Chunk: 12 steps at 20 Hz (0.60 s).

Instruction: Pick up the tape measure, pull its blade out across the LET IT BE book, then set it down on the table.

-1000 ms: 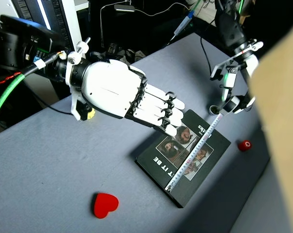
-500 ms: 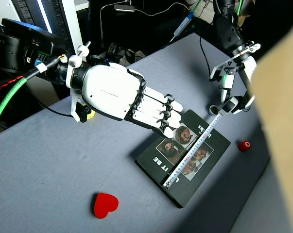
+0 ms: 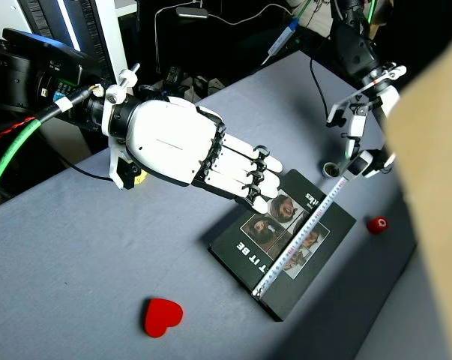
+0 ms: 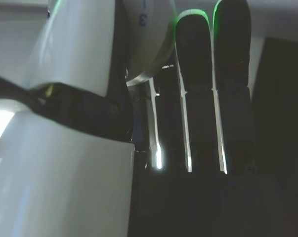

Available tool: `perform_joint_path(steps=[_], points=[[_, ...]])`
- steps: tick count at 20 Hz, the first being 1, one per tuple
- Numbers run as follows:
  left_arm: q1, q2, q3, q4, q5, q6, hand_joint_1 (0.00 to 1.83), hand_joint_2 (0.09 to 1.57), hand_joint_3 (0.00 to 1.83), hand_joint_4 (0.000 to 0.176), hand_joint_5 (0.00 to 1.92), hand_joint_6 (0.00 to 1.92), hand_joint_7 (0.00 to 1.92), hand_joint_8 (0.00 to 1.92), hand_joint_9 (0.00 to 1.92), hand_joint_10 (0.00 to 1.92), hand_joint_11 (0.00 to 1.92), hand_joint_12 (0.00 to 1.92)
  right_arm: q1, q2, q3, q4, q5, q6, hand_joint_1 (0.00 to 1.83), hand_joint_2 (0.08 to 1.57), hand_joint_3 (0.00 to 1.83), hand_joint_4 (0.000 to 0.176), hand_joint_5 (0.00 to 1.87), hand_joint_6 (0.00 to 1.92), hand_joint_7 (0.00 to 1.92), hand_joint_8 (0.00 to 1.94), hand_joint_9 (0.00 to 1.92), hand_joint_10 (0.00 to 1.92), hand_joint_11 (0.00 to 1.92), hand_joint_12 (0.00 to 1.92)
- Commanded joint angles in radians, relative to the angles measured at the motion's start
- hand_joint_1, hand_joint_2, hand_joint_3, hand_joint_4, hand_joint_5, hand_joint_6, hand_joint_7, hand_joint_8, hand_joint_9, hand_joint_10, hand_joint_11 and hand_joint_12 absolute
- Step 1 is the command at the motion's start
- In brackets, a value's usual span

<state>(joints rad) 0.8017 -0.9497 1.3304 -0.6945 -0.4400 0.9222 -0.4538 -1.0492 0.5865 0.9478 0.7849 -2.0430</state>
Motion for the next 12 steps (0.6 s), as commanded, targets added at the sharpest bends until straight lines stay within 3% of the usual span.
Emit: perform_joint_path(steps=[1,12], points=[[-0.011,0.003,0.002,0.006,-0.103,-0.001,1.39,1.07,0.00,0.000,1.09,0.59,1.10,0.84,0.93,1.22,0.89,1.00,0.002,0.000,-0.001,-0.072,0.073,0.005,0.09,1.00,0.01,0.000,0.00,0.00,0.05,0.00,0.00,0.00,0.00,0.43],[-0.005,0.007,0.021,-0.002,-0.104,-0.003,1.39,1.07,0.00,0.000,1.06,0.64,1.09,0.84,0.95,1.21,0.89,0.99,0.000,0.000,-0.001,-0.079,0.075,0.009,0.18,1.00,0.00,0.000,0.02,0.00,0.07,0.01,0.01,0.00,0.00,0.45]])
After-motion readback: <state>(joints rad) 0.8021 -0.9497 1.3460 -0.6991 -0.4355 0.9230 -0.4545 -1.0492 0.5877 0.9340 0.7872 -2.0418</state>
